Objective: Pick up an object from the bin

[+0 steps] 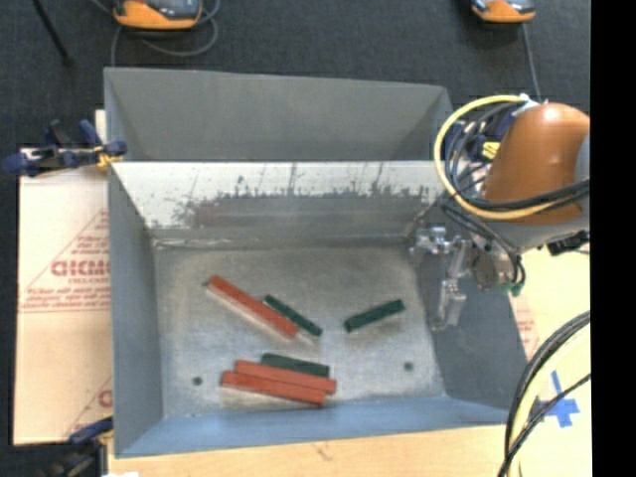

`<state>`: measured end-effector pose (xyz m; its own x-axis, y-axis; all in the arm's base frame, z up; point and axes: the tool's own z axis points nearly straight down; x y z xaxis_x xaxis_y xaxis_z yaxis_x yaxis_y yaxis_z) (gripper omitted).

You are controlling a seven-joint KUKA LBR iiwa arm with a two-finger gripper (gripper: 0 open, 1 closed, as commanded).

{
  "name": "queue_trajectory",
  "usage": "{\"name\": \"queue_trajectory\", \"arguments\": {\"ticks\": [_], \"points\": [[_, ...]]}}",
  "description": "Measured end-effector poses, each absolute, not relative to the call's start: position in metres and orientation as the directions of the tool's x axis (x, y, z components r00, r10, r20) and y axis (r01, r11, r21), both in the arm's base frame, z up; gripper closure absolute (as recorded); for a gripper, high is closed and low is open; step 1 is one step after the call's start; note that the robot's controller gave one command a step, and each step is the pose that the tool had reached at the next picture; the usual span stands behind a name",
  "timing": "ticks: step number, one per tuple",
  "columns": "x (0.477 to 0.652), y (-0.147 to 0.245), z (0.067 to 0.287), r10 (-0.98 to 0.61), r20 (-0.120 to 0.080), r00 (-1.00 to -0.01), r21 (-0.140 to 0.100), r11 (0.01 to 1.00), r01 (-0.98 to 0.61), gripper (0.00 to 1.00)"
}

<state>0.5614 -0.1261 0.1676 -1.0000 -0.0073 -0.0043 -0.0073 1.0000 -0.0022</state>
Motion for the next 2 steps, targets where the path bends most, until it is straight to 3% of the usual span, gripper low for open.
{"name": "queue_trajectory", "arguments": {"ticks": [1,2], "points": [[0.5367,-0.1032,0.0670,0.006,0.001,-1.000,0.001,1.000,0.006,0.00],[0.5394,-0.1046,0.0716,0.003,-0.007,-1.000,-0.002,1.000,0.003,1.00]]}}
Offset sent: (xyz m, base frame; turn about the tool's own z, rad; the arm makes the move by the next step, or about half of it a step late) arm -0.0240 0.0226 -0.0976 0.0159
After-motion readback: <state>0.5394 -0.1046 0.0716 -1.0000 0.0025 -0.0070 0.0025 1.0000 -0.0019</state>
